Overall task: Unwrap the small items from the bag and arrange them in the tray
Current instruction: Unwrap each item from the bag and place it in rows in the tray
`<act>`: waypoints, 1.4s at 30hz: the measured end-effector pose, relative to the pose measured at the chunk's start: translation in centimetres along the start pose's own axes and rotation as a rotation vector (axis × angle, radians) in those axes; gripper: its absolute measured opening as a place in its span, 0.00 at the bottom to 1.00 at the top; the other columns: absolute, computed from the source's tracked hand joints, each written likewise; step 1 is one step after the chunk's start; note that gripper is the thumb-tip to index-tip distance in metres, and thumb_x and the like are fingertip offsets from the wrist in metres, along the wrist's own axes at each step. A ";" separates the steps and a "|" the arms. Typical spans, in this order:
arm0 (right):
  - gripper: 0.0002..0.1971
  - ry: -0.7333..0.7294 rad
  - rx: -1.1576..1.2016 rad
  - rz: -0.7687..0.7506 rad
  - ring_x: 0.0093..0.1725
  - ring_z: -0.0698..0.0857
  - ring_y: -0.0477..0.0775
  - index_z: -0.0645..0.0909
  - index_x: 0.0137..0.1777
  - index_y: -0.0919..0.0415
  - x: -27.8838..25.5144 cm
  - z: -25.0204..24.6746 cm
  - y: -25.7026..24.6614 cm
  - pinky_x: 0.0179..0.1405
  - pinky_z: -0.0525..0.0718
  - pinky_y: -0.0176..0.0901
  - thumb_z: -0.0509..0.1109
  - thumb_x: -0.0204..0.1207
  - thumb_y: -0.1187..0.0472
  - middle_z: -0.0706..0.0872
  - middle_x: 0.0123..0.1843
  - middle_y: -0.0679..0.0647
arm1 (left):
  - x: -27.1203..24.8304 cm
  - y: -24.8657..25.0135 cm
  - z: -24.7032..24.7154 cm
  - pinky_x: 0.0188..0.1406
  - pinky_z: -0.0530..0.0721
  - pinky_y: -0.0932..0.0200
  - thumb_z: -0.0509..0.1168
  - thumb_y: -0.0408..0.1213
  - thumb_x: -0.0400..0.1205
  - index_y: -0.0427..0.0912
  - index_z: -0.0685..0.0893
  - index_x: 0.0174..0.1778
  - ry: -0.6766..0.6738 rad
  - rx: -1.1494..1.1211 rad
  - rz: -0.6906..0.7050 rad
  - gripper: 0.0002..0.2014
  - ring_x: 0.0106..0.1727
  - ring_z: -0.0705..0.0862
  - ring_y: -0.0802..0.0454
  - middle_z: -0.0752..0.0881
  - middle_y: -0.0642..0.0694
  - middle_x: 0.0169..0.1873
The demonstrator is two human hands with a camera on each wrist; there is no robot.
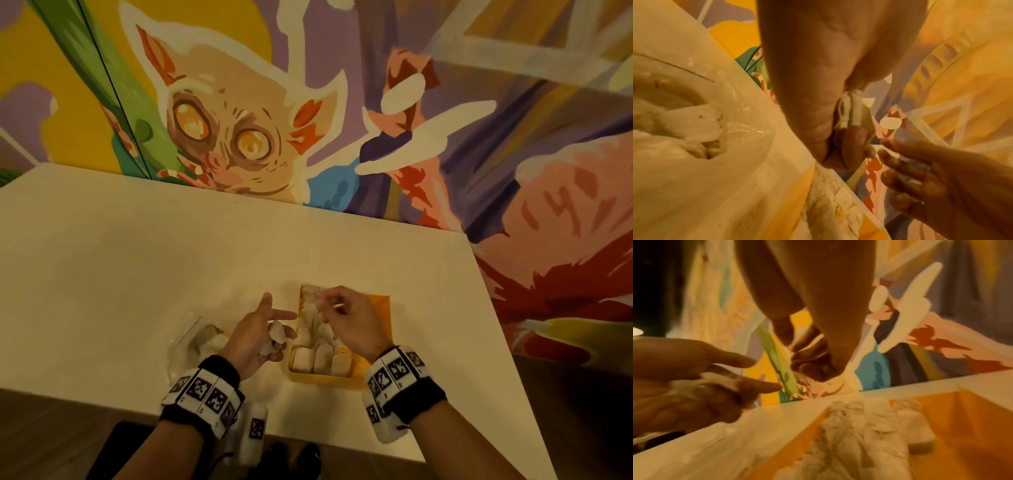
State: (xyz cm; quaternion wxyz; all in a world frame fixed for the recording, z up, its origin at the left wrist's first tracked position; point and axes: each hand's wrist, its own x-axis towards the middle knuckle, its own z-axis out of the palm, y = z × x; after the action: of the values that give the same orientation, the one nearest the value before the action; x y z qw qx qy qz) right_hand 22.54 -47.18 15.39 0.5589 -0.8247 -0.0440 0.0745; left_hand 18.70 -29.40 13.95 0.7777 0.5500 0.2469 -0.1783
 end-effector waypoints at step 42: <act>0.06 -0.109 -0.205 -0.179 0.40 0.83 0.40 0.89 0.48 0.54 -2.5 -0.8 -2.3 0.40 0.79 0.31 0.75 0.76 0.53 0.89 0.45 0.44 | -2.1 2.1 1.6 0.36 0.78 0.61 0.75 0.36 0.77 0.51 0.93 0.40 0.079 0.528 0.713 0.04 0.31 0.78 0.62 0.89 0.44 0.39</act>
State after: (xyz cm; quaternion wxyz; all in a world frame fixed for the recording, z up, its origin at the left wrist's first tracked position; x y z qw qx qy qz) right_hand 20.23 -47.48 17.97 0.4731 -0.8648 -0.1552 0.0641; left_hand 18.44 -30.19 17.20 0.6133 0.7870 0.0173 0.0652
